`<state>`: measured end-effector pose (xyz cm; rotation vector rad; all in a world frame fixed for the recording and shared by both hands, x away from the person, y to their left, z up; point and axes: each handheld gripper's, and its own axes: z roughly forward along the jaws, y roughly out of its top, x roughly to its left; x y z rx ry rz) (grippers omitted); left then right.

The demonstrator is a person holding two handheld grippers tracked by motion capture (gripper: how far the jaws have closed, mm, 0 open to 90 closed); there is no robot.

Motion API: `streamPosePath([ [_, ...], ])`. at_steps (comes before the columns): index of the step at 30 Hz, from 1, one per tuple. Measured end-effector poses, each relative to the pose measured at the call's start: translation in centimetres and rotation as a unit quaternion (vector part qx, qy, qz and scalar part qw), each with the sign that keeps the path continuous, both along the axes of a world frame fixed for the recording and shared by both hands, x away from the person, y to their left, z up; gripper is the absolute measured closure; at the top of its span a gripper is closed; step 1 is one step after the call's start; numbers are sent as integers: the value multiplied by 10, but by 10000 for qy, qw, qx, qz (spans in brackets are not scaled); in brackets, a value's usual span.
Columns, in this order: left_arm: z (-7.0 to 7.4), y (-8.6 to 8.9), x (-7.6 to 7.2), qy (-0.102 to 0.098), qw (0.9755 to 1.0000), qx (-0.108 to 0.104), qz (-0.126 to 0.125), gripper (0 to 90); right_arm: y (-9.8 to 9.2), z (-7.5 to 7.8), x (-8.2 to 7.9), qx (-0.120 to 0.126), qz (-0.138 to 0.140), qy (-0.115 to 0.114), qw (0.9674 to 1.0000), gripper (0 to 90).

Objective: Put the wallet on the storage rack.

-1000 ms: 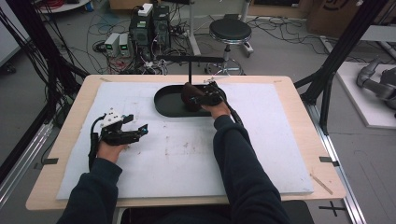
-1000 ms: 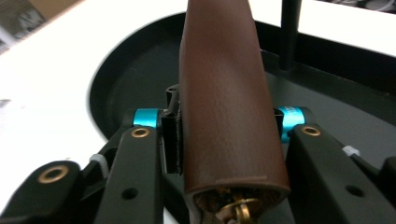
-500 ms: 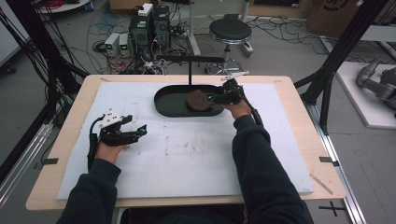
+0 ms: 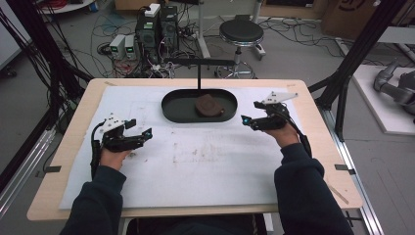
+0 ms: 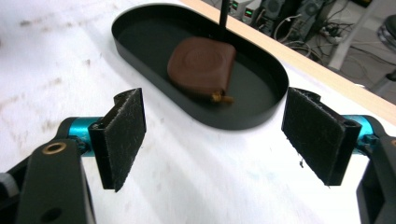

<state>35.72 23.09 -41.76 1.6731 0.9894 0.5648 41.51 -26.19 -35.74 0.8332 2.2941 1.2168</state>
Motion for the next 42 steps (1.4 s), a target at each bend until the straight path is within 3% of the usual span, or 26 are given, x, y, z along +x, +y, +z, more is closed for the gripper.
streamPosePath([
  [6, 0, 2, 1, -29, 10000, 18, 82, 220, -26, -23, -20, 55, -186, -30, 9998, 221],
  [9, 0, 3, 1, -55, 9999, -8, 117, 220, -33, -31, -24, 145, -288, -31, 9995, 220],
  [18, 2, 0, -2, -137, 9997, 175, 71, 220, -45, -46, -33, 75, -482, 38, 9988, 220],
  [25, 2, 2, -6, -193, 9996, 177, 61, 221, -46, -43, -37, 133, -568, -11, 9983, 220],
  [42, 1, 4, -4, -159, 9997, 151, 136, 221, -46, -46, -34, -36, -631, 21, 9980, 218],
])
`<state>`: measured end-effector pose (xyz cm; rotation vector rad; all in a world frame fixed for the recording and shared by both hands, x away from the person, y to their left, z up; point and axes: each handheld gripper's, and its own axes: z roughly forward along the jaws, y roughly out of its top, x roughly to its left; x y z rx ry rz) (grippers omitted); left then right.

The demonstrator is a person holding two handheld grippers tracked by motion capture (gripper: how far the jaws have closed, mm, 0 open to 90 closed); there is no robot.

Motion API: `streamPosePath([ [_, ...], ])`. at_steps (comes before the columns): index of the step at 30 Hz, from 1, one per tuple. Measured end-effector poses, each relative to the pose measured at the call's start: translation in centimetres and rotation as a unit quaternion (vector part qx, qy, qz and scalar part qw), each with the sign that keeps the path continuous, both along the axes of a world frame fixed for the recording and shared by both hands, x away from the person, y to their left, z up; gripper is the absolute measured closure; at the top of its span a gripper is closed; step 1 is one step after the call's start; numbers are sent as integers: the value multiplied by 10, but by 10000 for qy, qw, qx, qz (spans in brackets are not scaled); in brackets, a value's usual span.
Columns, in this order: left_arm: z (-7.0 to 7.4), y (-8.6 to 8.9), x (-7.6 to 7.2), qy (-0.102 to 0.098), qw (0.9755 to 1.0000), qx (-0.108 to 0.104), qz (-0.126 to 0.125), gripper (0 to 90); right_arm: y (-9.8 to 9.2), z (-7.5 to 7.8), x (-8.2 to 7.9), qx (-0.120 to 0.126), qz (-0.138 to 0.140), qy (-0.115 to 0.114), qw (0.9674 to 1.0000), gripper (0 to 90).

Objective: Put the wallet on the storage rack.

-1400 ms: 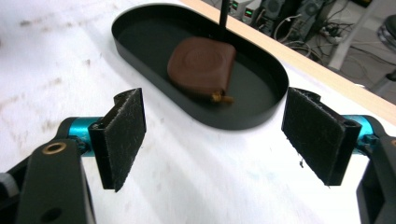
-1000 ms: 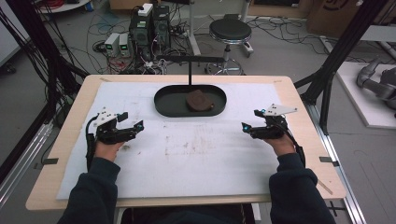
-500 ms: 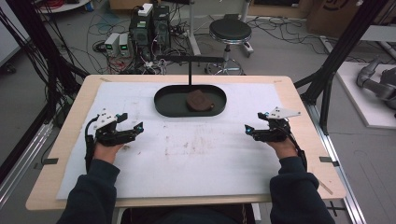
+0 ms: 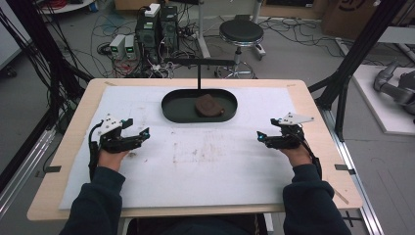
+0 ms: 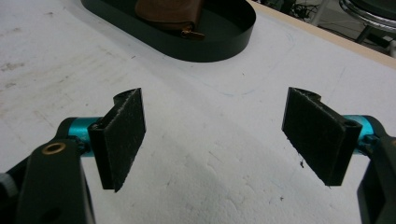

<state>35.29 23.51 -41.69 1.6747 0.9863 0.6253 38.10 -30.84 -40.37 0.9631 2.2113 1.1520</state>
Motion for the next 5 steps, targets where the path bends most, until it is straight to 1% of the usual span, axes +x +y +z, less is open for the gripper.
streamPosePath([
  [2, 0, 0, 0, 9, 10000, -6, 7, 222, -1, -1, 0, -47, -8, -5, 10000, 218],
  [5, -1, 0, 1, 22, 10000, 11, 20, 221, -1, -1, 1, -47, -10, -24, 10000, 218],
])
